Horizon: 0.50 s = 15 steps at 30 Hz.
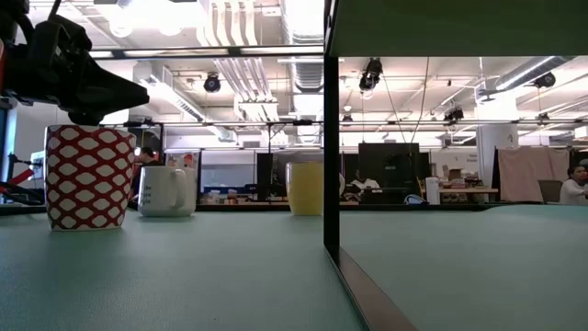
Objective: Place coffee mugs
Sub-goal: Put the blue patterned mug on the shelf
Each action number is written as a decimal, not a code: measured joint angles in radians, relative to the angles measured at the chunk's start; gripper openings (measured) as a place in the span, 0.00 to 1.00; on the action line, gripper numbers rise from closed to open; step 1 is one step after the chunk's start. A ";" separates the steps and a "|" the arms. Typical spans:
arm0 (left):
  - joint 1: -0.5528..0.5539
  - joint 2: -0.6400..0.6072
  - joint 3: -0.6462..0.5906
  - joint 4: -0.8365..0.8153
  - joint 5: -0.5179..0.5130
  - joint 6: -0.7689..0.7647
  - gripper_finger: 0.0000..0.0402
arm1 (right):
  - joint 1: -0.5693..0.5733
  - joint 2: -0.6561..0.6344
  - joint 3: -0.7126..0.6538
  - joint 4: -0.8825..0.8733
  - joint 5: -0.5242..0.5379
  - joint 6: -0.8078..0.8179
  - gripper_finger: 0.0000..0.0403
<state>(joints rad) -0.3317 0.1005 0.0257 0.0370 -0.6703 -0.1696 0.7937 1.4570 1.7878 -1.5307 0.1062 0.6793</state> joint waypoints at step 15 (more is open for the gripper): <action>0.000 0.000 0.000 0.000 0.000 0.000 0.22 | 0.000 0.046 0.006 0.030 0.022 -0.211 0.19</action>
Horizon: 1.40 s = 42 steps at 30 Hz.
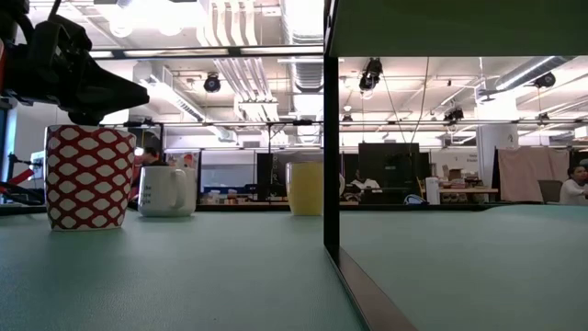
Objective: Place coffee mugs
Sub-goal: Put the blue patterned mug on the shelf
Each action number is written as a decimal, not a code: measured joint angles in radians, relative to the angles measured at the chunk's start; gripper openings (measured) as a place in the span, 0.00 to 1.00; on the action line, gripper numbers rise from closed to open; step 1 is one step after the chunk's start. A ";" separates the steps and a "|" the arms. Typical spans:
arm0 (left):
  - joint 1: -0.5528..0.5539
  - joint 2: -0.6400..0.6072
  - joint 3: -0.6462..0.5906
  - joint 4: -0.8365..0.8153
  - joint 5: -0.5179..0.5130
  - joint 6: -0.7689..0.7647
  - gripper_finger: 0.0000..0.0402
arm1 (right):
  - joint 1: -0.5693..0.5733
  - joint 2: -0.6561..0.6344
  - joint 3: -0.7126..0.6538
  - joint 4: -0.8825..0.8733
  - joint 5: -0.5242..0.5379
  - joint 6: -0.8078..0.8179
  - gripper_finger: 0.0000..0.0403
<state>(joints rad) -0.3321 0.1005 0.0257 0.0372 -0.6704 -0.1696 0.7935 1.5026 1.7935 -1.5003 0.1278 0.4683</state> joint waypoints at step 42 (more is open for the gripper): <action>0.000 0.000 0.000 0.000 0.000 0.000 0.22 | 0.078 0.084 0.000 0.045 -0.158 0.016 0.06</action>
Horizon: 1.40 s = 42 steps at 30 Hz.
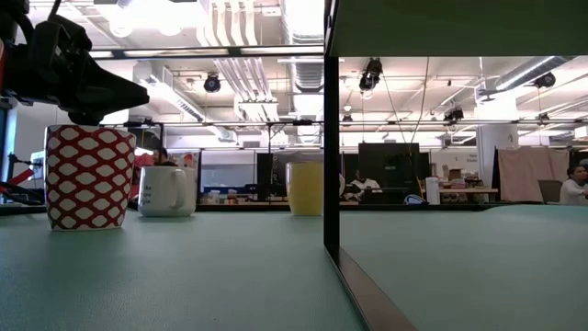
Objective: Place coffee mugs
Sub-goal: Put the blue patterned mug on the shelf, then put the yellow mug on the shelf
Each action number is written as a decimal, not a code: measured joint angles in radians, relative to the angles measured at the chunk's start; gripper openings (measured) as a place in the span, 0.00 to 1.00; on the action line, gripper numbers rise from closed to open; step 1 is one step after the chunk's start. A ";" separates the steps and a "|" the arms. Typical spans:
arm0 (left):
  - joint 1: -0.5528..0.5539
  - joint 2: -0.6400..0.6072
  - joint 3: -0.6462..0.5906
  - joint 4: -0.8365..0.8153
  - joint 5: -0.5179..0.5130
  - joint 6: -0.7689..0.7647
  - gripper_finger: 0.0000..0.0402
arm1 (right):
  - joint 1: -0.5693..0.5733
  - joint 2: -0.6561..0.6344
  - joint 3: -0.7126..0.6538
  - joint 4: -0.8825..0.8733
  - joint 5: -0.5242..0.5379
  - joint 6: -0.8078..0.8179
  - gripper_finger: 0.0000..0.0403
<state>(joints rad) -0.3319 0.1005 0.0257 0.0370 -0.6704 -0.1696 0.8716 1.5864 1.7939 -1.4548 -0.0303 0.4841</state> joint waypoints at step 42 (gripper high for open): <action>0.000 0.000 0.000 0.000 0.000 0.000 0.22 | 0.064 0.002 0.127 -0.067 0.004 0.145 0.15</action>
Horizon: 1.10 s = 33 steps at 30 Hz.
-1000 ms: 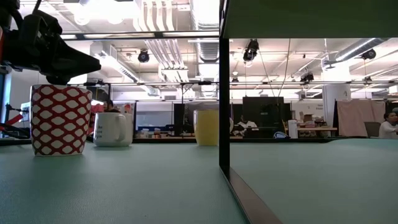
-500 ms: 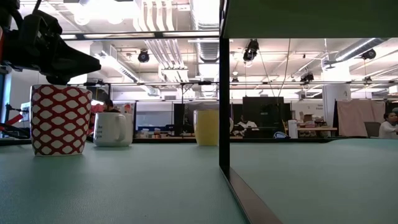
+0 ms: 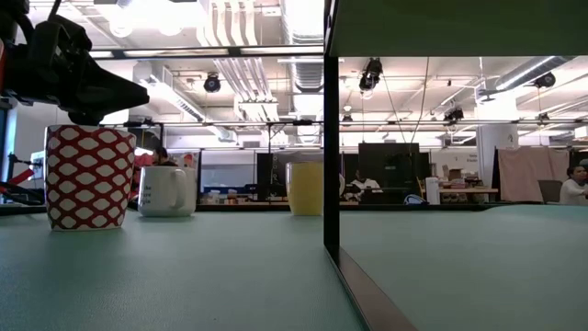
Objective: Place coffee mugs
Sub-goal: Put the yellow mug on the shelf
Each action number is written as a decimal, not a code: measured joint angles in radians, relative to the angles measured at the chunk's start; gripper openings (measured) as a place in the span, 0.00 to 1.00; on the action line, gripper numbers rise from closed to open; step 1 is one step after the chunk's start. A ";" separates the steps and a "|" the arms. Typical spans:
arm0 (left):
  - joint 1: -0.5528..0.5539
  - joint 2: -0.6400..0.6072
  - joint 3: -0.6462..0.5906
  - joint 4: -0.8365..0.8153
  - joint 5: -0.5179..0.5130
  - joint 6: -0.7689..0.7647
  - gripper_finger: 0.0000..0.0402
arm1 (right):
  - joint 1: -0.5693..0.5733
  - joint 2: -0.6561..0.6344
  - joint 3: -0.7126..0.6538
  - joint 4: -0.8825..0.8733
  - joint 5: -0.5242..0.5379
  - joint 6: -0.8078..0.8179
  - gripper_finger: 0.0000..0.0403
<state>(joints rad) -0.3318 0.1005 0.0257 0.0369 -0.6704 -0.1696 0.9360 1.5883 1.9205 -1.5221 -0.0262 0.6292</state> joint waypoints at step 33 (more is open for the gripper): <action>0.000 0.000 0.000 0.000 0.000 0.000 0.22 | -0.414 -0.003 0.078 -0.033 0.354 0.003 0.15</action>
<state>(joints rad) -0.3318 0.1005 0.0260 0.0368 -0.6701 -0.1696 0.5215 1.5852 1.9982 -1.5547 0.3279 0.6321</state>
